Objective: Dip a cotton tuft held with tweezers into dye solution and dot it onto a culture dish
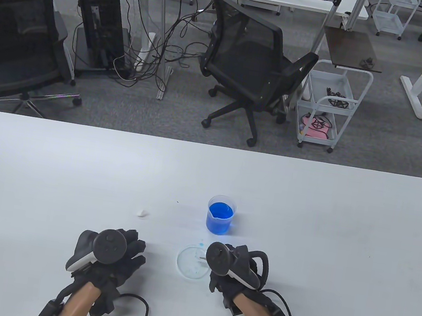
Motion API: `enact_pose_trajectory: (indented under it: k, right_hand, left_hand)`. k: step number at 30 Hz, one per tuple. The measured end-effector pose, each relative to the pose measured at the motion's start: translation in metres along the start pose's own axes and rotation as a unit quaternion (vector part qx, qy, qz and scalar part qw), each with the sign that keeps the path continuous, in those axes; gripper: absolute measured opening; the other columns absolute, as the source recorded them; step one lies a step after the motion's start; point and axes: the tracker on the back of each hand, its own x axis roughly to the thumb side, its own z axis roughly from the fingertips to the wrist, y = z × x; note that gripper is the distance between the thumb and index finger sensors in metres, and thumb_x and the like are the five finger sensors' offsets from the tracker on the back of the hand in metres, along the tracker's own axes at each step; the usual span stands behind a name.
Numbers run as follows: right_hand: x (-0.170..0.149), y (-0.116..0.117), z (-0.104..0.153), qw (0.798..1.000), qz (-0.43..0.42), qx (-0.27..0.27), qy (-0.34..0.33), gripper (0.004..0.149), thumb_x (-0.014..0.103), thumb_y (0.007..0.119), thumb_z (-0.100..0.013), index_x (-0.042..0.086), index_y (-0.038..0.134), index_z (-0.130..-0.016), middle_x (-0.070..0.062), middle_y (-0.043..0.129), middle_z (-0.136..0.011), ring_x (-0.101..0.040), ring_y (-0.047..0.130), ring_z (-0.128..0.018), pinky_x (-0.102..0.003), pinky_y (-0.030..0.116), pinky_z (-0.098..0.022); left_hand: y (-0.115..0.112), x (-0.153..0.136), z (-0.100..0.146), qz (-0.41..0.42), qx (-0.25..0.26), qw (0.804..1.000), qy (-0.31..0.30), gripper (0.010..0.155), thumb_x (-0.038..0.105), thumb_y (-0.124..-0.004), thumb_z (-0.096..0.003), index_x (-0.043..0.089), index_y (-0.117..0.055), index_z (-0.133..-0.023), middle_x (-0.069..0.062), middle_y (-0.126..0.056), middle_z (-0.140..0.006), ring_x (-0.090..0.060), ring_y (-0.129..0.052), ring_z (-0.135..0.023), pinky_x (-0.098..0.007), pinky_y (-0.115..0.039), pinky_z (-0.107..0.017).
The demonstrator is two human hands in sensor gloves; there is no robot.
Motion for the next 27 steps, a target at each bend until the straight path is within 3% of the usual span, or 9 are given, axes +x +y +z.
enact_pose_trajectory:
  k: [3,6,12,15,21,27]
  right_hand:
    - [0.002,0.011,0.0,1.0,0.016,0.009,-0.004,0.04,0.028,0.093,-0.025,0.002,0.107,-0.052,-0.023,0.103,-0.055,-0.017,0.101,-0.021,-0.034,0.092,-0.01]
    - [0.003,0.017,-0.002,0.999,0.03,0.011,-0.008,0.04,0.028,0.093,-0.025,0.002,0.107,-0.052,-0.023,0.103,-0.055,-0.017,0.101,-0.021,-0.034,0.092,-0.01]
    - [0.004,0.024,-0.004,0.999,0.042,0.017,-0.011,0.04,0.028,0.093,-0.026,0.002,0.107,-0.052,-0.023,0.103,-0.055,-0.017,0.101,-0.021,-0.033,0.092,-0.01]
    - [0.004,0.023,-0.005,0.999,0.038,0.009,-0.009,0.04,0.028,0.092,-0.026,0.002,0.107,-0.052,-0.023,0.103,-0.055,-0.017,0.101,-0.021,-0.033,0.092,-0.01]
    - [-0.003,0.001,-0.007,0.998,0.008,-0.066,0.021,0.04,0.028,0.093,-0.025,0.002,0.107,-0.051,-0.023,0.103,-0.054,-0.017,0.1,-0.02,-0.033,0.091,-0.009]
    - [0.0,0.022,-0.012,0.998,0.041,-0.028,0.027,0.04,0.028,0.093,-0.025,0.002,0.107,-0.051,-0.023,0.103,-0.054,-0.017,0.1,-0.02,-0.033,0.091,-0.009]
  left_hand:
    - [-0.002,0.009,-0.009,0.026,0.021,0.999,-0.005,0.053,0.031,-0.077,-0.0602,0.006,-0.066,-0.105,-0.03,-0.047,-0.118,-0.059,-0.032,-0.102,-0.076,-0.029,-0.066]
    - [-0.009,0.022,-0.026,0.002,0.015,1.0,-0.011,0.056,0.032,-0.076,-0.0605,0.008,-0.06,-0.109,-0.029,-0.041,-0.119,-0.058,-0.029,-0.102,-0.076,-0.027,-0.066]
    - [-0.045,0.043,-0.068,-0.055,-0.064,0.996,0.01,0.064,0.041,-0.074,-0.0615,0.017,-0.047,-0.115,-0.026,-0.021,-0.123,-0.053,-0.006,-0.104,-0.078,-0.012,-0.062]
    - [-0.057,0.047,-0.074,-0.057,-0.088,0.995,0.004,0.067,0.045,-0.074,-0.0617,0.021,-0.044,-0.117,-0.024,-0.014,-0.124,-0.052,0.0,-0.103,-0.078,-0.008,-0.062]
    - [-0.064,0.046,-0.076,-0.065,-0.115,0.991,0.005,0.071,0.047,-0.075,-0.061,0.019,-0.041,-0.117,-0.024,-0.012,-0.124,-0.052,0.001,-0.103,-0.079,-0.007,-0.061]
    - [-0.065,0.045,-0.076,-0.061,-0.123,0.99,0.006,0.07,0.045,-0.075,-0.061,0.017,-0.042,-0.116,-0.025,-0.017,-0.124,-0.053,-0.002,-0.104,-0.079,-0.009,-0.062]
